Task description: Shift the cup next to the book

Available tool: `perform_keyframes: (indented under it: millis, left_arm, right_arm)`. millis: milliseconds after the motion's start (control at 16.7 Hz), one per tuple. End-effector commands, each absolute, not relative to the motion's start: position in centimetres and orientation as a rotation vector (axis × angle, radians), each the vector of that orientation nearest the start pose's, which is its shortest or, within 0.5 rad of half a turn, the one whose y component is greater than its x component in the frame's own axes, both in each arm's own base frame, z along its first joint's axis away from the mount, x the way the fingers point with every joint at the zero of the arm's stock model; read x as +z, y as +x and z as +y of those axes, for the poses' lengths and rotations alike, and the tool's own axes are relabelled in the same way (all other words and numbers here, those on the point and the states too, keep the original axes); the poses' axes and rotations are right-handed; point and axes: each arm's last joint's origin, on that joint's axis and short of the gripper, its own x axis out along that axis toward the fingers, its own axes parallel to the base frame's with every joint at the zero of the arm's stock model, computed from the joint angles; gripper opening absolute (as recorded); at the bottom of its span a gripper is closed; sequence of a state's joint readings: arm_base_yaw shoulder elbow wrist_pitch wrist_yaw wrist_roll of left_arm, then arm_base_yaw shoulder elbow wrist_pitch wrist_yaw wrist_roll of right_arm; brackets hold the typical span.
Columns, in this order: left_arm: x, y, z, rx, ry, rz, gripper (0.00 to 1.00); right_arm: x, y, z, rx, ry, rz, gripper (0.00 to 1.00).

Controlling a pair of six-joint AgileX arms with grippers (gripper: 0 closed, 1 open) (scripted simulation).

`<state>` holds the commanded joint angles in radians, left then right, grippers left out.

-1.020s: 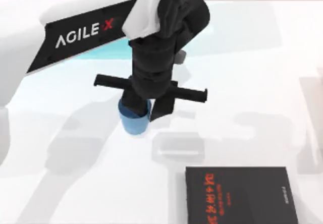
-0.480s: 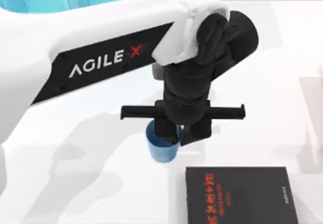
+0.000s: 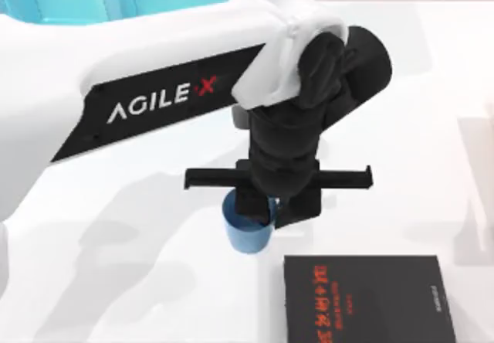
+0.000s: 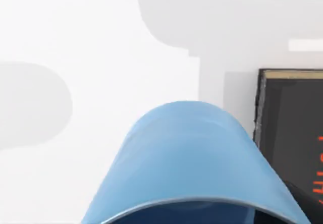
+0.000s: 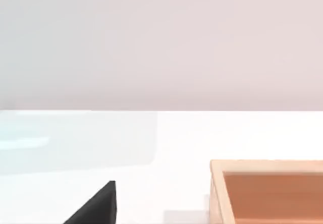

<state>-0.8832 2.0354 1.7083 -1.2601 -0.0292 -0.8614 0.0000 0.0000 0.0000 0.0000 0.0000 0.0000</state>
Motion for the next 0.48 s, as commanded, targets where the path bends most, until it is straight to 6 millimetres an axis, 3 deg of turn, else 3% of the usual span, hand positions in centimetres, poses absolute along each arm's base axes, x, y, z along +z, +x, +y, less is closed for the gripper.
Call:
perform_keyframes:
  millis: [300,480]
  left_arm:
    - [16.9,25.2,-29.4,0.005,0.04,1.557,0.0]
    - [16.2,25.2,-29.3,0.009,0.041,1.557,0.0]
  right_arm:
    - [16.0,10.6,-0.1,0.0,0.0,0.0,1.0]
    - [16.0,10.6,-0.1,0.0,0.0,0.0,1.0]
